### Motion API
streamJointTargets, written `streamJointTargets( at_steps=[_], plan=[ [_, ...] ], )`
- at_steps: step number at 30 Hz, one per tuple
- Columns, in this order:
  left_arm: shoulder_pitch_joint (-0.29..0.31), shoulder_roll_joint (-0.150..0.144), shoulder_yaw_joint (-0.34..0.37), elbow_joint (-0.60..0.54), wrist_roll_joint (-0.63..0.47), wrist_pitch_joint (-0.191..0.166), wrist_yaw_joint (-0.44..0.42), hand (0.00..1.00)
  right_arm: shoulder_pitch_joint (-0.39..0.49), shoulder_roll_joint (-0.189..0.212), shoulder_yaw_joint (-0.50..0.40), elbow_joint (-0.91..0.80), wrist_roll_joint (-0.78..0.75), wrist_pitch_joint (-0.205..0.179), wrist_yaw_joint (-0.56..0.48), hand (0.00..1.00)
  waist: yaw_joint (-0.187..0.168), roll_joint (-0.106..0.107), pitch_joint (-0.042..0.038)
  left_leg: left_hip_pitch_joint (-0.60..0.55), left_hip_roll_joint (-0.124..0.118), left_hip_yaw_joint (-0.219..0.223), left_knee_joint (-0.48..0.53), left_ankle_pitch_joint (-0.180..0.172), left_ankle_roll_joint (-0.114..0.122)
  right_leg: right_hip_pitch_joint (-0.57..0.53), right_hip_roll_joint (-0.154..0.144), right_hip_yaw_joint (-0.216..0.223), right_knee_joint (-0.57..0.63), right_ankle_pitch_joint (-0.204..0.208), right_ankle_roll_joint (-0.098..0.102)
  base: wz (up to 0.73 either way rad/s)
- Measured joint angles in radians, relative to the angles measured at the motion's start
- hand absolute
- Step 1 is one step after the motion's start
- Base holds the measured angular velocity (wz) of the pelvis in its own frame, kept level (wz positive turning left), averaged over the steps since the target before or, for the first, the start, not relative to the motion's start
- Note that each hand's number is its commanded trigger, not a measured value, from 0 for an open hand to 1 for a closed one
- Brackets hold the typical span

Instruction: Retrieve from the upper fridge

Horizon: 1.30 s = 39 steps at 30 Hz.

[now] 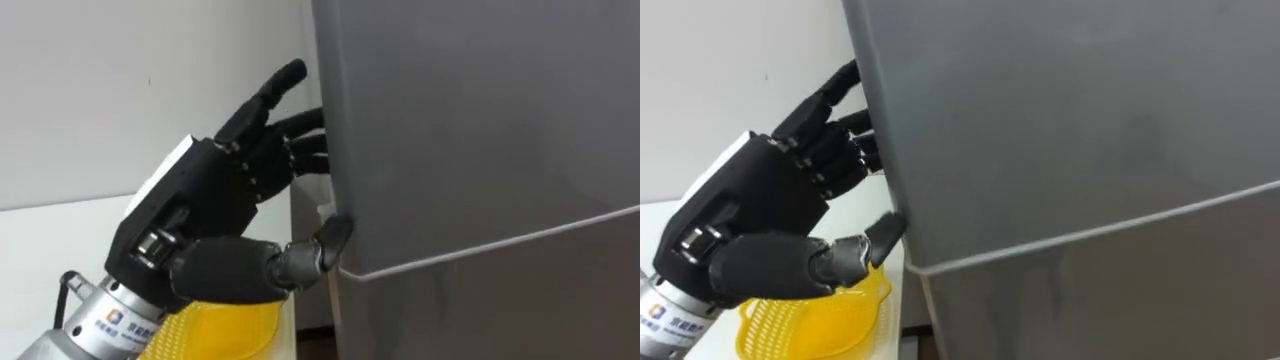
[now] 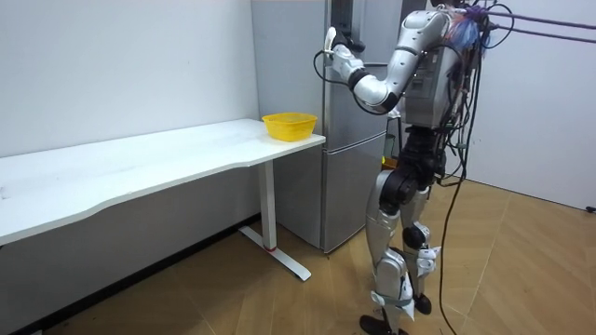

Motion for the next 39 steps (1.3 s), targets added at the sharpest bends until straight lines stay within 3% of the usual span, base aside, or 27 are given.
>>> streamJointTargets(
  at_steps=[13,21,39],
  plan=[
    [0.0,-0.001,-0.043,-0.002,-0.067,0.0,-0.066,0.0,0.003,-0.002,0.006,0.004,0.002,0.001,0.027,0.0,-0.006,-0.006,0.004,0.011,-0.002,0.001,0.011,0.001,0.002,0.007,-0.004,0.003,0.0,-0.002,0.002,0.0],
    [0.0,-0.001,-0.067,-0.005,-0.104,-0.005,-0.109,0.0,0.003,-0.002,0.006,0.005,0.002,0.001,0.036,0.0,-0.007,-0.007,-0.0018,0.012,-0.001,0.002,0.012,0.001,0.002,0.01,-0.003,0.005,0.002,-0.001,0.002,0.0],
    [-0.019,0.004,-0.122,-0.005,-0.157,-0.004,-0.138,0.0,0.009,-0.002,0.02,0.004,0.002,0.002,0.033,0.0,-0.013,-0.009,-0.0009,0.017,0.0,0.002,0.012,0.001,0.002,0.006,0.0,0.018,0.0,0.0,0.001,0.0]
  ],
)
